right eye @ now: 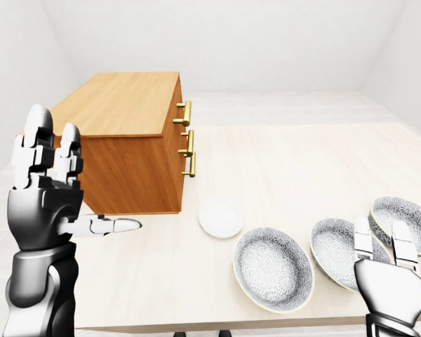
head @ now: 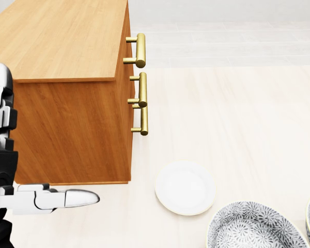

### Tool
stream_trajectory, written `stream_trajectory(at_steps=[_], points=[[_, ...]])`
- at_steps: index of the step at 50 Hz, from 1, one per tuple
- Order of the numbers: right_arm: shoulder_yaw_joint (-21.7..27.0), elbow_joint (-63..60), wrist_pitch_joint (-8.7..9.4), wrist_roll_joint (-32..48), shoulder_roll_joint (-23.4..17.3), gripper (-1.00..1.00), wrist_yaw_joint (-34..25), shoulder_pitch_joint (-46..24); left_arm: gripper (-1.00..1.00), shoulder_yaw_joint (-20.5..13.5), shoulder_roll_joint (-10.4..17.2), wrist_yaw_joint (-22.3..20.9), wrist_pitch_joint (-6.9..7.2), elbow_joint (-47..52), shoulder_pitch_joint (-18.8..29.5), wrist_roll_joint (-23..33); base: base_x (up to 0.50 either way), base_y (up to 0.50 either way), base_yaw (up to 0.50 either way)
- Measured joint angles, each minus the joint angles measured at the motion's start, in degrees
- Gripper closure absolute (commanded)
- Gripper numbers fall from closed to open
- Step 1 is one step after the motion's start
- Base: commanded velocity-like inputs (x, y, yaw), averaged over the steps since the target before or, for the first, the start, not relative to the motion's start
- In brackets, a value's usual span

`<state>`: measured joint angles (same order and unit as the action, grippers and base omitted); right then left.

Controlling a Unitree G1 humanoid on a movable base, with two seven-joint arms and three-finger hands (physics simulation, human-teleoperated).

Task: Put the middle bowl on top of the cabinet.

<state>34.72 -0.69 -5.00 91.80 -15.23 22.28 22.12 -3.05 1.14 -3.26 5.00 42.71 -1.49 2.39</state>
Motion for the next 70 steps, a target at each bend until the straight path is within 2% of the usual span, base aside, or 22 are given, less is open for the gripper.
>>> stream_trajectory(at_steps=[19, 46, 56, 70], points=[[-1.18, 0.28, 0.0, 0.01, -0.05, -1.0, 3.35, 2.29, -1.0, -0.56, 0.37, 0.91, 0.0, -0.48, 1.51, 1.31, 0.0, 0.0, 0.0], [-1.5, 0.93, 0.0, 0.27, 0.11, -1.0, 4.56, 2.48, -1.0, -0.68, 0.48, 1.14, 0.0, -0.74, 1.86, 1.88, 0.0, 0.0, 0.0], [-3.79, 6.06, 0.0, 0.76, -1.41, -1.0, 7.72, 1.06, -1.0, -0.11, 0.43, 0.92, 0.0, -0.57, 1.49, 2.45, 0.0, 0.0, 0.0], [-7.96, 12.36, 0.0, 0.21, -4.72, -1.0, 7.72, 0.18, -1.0, 0.46, 0.26, 0.72, 0.0, -0.57, 1.23, 3.06, 0.0, 0.0, 0.0]])
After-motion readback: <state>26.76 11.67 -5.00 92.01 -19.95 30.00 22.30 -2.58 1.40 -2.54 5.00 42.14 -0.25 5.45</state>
